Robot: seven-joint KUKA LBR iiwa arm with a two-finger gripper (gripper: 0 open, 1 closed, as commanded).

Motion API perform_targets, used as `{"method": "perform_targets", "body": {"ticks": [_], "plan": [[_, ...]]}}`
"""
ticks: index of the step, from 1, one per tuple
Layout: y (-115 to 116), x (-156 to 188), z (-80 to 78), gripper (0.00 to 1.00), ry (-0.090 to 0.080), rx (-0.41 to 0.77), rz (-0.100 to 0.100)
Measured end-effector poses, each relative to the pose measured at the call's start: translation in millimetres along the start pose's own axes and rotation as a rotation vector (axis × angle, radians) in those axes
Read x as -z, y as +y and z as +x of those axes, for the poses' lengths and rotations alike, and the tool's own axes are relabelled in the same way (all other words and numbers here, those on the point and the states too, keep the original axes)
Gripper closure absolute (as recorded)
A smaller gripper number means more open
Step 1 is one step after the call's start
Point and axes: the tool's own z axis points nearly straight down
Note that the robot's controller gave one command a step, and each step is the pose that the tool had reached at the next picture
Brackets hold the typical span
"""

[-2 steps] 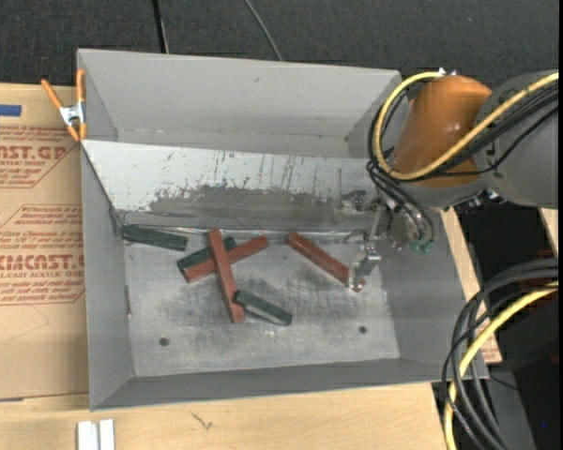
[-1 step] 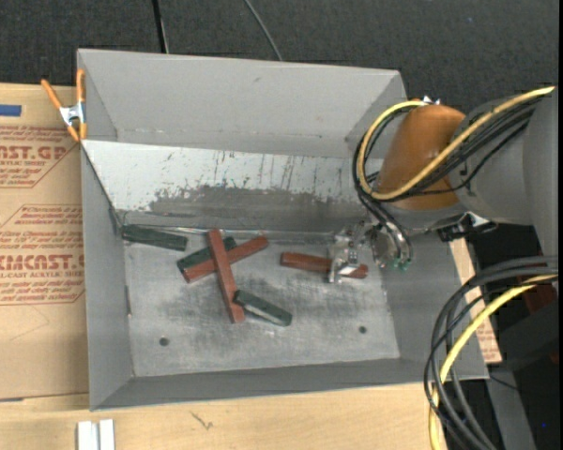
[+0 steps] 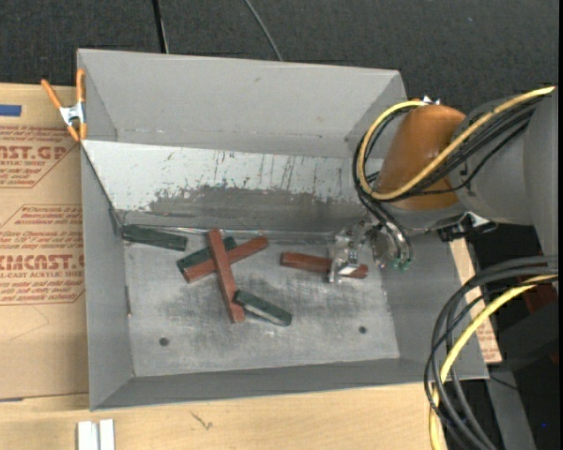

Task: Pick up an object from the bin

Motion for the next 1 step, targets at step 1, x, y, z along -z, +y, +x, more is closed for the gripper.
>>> {"method": "perform_targets", "body": {"ticks": [1], "plan": [[9.6, 164.7, 12.6, 1.0, -0.005, -0.034, 0.0]]}}
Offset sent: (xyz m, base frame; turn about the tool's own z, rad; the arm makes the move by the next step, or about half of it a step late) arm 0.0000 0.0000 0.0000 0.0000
